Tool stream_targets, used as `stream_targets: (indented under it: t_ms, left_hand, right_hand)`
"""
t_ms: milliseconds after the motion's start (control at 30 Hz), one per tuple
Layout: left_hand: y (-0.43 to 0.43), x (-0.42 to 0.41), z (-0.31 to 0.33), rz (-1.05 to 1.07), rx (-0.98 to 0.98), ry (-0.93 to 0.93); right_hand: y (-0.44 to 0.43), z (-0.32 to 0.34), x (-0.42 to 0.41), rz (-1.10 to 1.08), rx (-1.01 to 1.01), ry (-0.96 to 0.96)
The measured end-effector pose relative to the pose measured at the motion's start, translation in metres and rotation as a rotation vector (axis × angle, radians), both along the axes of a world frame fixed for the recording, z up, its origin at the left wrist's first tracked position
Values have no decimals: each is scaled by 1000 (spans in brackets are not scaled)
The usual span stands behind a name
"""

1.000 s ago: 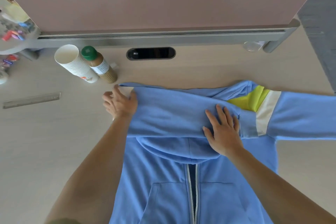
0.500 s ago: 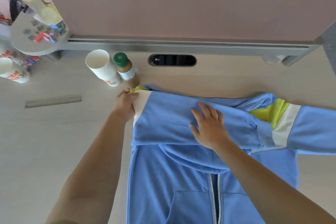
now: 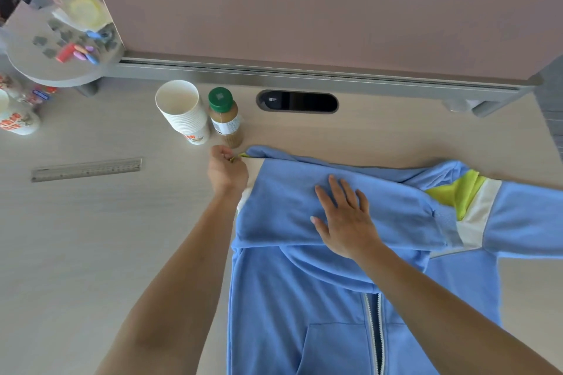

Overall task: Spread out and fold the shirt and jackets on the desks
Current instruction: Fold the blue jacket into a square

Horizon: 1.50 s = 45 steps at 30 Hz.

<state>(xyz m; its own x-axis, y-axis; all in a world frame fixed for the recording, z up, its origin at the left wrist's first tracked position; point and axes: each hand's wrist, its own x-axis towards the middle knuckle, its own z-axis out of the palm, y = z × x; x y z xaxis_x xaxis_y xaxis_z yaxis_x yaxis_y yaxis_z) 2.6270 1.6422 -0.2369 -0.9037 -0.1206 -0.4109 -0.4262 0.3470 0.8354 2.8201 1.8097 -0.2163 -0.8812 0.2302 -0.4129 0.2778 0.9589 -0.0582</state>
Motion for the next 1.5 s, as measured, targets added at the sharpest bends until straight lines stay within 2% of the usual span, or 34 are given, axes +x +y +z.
stream_targets:
  t_ms: [67, 133, 200, 300, 400, 467, 533, 633, 700, 800, 900, 1000, 1067, 1133, 1200, 1300, 1400, 1500]
  left_hand:
    - [-2, -4, 0, -32, 105, -27]
    - [-6, -6, 4, 40, 314, -70]
    - [-12, -7, 3, 62, 365, -56]
    - [-19, 2, -4, -102, -9, 110]
    - [-19, 23, -14, -229, -324, 408]
    - [-8, 50, -14, -327, -463, 553]
    - [7, 84, -18, -521, -542, 616]
    - [14, 119, -36, -818, -688, 473]
    - [8, 120, -47, -898, -769, 452]
    - [6, 113, -46, -930, -860, 460]
    - [22, 121, -33, -877, -892, 344]
    - [76, 157, -6, -676, -801, 239]
    - [125, 197, 10, -728, -747, 279]
    - [173, 236, 19, -867, -726, 301]
    - [215, 268, 26, -994, -717, 299]
    - [260, 305, 25, -1196, -770, 277]
    - [281, 326, 24, -1259, -878, 211]
    - [285, 326, 26, -1245, -929, 152]
  right_hand:
    - [0, 2, -1, 11, 20, -39]
    - [0, 3, -2, 6, 23, -52]
    - [-1, 3, -1, 0, 19, -43]
    - [-2, -1, 2, -2, 36, -28]
    - [-1, -4, 8, -18, 51, 3]
    - [5, -8, 14, -59, 89, 40]
    - [13, -11, 22, -151, 155, 80]
    - [33, -17, 37, -349, 215, 58]
    - [49, -24, 49, -378, 141, -47]
    - [69, -30, 58, -294, -40, -100]
    - [89, -21, 65, -222, -202, -69]
    - [120, -13, 90, -199, -371, 167]
    - [148, -4, 115, -431, -562, 286]
    - [185, 5, 143, -769, -741, 330]
    - [228, 14, 176, -1040, -759, 349]
    - [294, 16, 232, -1328, -716, 366]
    - [339, 10, 267, -1653, -1097, 403]
    - [366, 7, 274, -1809, -1348, 556]
